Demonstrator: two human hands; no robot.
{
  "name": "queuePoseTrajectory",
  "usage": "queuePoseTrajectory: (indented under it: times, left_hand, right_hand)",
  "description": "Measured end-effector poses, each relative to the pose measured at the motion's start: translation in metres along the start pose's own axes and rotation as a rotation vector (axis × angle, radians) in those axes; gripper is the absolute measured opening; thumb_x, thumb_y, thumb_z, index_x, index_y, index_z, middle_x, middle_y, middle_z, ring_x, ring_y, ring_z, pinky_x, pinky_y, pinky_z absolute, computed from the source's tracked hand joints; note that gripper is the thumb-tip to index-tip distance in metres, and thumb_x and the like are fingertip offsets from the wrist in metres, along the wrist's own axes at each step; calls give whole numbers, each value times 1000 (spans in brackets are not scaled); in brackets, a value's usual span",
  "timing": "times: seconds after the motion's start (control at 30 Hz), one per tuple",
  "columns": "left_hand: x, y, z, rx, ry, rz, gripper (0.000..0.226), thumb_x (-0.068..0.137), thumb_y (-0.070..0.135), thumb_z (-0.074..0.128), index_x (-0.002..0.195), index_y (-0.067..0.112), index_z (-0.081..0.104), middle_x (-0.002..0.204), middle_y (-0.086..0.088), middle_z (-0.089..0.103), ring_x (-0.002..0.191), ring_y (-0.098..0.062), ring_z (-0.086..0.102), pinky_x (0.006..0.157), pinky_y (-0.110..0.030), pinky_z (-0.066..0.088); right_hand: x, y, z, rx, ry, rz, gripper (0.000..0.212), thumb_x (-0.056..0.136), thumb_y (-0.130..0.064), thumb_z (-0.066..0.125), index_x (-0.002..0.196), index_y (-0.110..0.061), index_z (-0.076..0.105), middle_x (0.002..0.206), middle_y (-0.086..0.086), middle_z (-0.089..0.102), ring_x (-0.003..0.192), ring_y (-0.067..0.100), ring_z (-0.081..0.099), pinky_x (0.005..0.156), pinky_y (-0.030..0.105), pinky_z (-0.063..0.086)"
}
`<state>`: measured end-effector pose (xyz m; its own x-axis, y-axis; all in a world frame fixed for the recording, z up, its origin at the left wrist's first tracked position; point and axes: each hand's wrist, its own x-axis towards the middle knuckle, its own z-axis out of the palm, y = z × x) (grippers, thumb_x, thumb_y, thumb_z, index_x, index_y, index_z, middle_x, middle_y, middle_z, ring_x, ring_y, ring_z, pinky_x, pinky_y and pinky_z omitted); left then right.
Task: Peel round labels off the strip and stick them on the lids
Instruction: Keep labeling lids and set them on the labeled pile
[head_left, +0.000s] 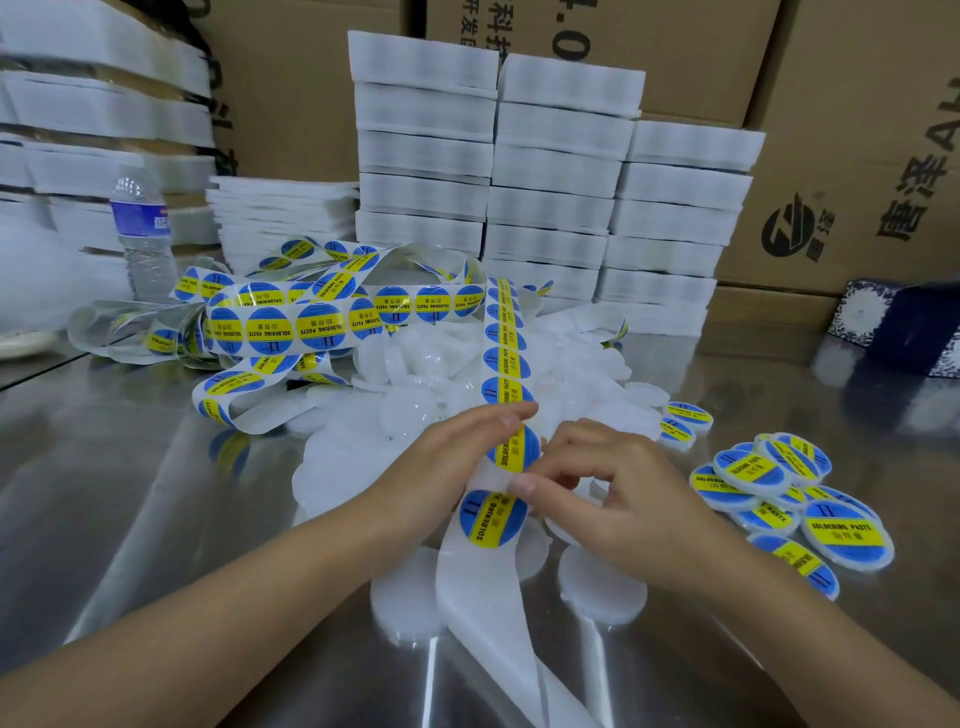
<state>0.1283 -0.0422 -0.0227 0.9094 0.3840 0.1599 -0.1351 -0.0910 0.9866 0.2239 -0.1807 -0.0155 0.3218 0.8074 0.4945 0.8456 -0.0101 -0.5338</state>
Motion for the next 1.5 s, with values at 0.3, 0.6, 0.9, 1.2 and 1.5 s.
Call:
queuePoseTrajectory:
  times: [0.3,0.6,0.9,1.2,1.5]
  left_hand:
    - [9,-7,-5,123,187,-76,43,89,-9,43,87,23,72,108,-8,72,99,-17,67,93,-24,48]
    - [7,-10,-6,191,160,-50,43,87,-5,48,80,27,76,87,12,76,81,3,68,67,-5,47]
    - [10,-14,-7,286,159,-27,50,86,-2,47,63,32,76,80,17,73,65,9,61,61,-3,44]
    - [9,-10,-8,248,223,-79,44,86,9,50,63,37,76,86,16,74,83,-3,66,63,-10,46]
    - [8,-11,-6,276,207,-63,14,77,33,65,72,32,78,85,5,75,80,-6,67,63,-9,47]
  right_hand:
    - [4,-5,-16,544,-97,279,61,76,-59,47,40,-13,62,46,15,35,44,11,34,50,16,32]
    - [6,17,-20,-183,8,461,57,68,-60,66,118,-49,40,82,-16,56,65,1,54,63,24,41]
    - [-2,24,-13,-326,-271,362,100,64,-56,69,136,-58,-1,119,-19,41,76,-9,45,72,18,37]
    - [4,24,-15,-187,2,228,99,59,-56,69,125,-71,-4,103,-31,45,87,-9,48,72,17,41]
    - [3,14,-13,-142,110,102,92,67,-44,72,124,-71,5,93,-27,59,104,-4,47,87,0,26]
